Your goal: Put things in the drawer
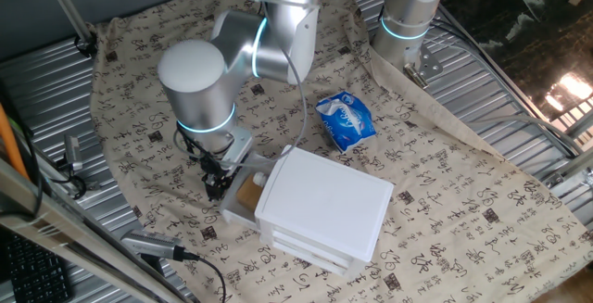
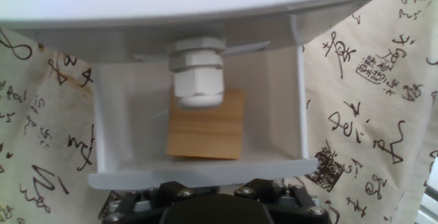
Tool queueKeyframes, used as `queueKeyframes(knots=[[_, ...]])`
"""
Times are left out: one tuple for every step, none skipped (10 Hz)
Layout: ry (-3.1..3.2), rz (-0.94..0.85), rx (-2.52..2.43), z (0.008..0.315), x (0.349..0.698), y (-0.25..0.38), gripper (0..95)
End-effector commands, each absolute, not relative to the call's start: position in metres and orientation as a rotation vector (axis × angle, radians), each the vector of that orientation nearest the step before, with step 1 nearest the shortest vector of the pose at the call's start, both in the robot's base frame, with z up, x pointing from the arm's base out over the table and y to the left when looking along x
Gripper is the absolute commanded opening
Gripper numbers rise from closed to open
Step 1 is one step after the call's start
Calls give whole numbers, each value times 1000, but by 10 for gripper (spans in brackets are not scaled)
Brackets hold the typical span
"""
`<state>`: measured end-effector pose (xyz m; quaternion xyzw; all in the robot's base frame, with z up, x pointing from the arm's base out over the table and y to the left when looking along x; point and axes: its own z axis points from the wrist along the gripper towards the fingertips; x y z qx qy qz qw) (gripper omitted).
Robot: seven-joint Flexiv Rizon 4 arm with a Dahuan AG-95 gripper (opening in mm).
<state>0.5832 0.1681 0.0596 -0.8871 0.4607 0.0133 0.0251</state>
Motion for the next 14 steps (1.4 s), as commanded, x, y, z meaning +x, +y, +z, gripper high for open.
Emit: queueKeyframes(knots=[[1420, 36, -2749, 59, 583, 169, 570], [1418, 38, -2752, 58, 583, 171, 570], [1418, 39, -2753, 58, 583, 172, 760], [1418, 40, -2756, 58, 583, 173, 760], [1419, 42, -2758, 58, 583, 174, 760], [1420, 41, -2759, 58, 583, 175, 760], [1418, 45, -2763, 58, 582, 176, 760], [1418, 45, -2763, 58, 582, 176, 760], [1415, 44, -2769, 58, 581, 177, 760], [1412, 43, -2772, 57, 579, 177, 760], [1411, 42, -2775, 55, 577, 177, 760], [1411, 43, -2774, 54, 575, 176, 760], [1409, 41, -2777, 54, 573, 176, 760], [1412, 41, -2780, 56, 571, 176, 760]])
